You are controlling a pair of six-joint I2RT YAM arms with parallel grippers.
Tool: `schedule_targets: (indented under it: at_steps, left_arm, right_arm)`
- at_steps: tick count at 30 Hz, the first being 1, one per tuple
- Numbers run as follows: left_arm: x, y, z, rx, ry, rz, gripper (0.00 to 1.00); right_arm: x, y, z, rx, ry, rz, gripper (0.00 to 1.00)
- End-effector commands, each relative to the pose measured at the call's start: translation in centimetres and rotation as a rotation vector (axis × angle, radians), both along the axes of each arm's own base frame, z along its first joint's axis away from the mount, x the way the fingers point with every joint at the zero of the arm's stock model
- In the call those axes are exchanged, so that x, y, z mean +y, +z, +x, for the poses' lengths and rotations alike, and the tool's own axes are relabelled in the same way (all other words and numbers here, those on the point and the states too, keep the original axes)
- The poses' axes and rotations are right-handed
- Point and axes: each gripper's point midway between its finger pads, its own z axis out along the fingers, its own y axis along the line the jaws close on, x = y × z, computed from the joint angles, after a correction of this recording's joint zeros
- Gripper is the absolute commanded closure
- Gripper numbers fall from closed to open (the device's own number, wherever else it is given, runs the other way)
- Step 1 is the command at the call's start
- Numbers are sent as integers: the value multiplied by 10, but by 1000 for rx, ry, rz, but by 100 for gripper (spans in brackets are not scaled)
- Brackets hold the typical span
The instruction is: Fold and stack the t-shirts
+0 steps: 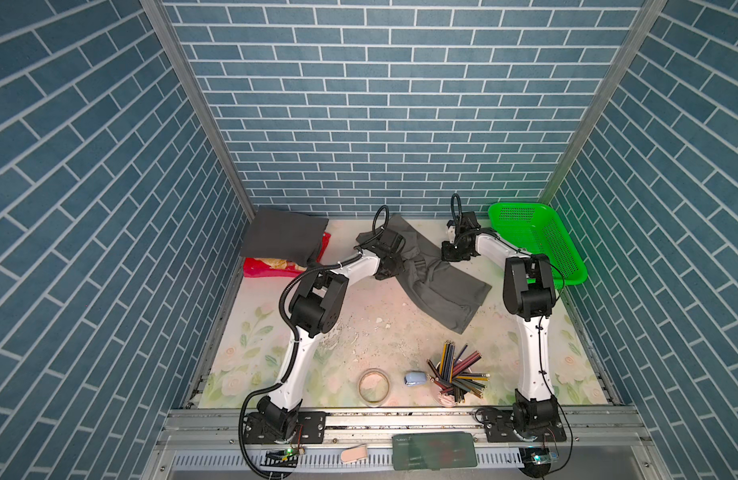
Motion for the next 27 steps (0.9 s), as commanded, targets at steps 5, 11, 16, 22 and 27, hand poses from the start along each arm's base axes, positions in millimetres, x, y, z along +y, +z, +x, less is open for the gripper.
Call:
schedule_targets:
  at_steps: [5,11,16,22,27]
  left_arm:
    - [34,-19,7,63,-54,122,100]
    - [13,21,-4,-14,-140,-35,46]
    - [5,53,-28,-30,-187,-109,13]
    - [1,66,-81,1,-226,-184,13]
    - [6,59,-123,52,-210,-281,13]
  right_arm:
    - [17,18,-10,51,-27,114,71]
    - [12,60,-15,-23,-5,115,49]
    - [-17,74,-39,-52,-50,74,35]
    - [-60,58,-81,-18,-134,-7,29]
    - [-95,36,-102,20,-210,-69,26]
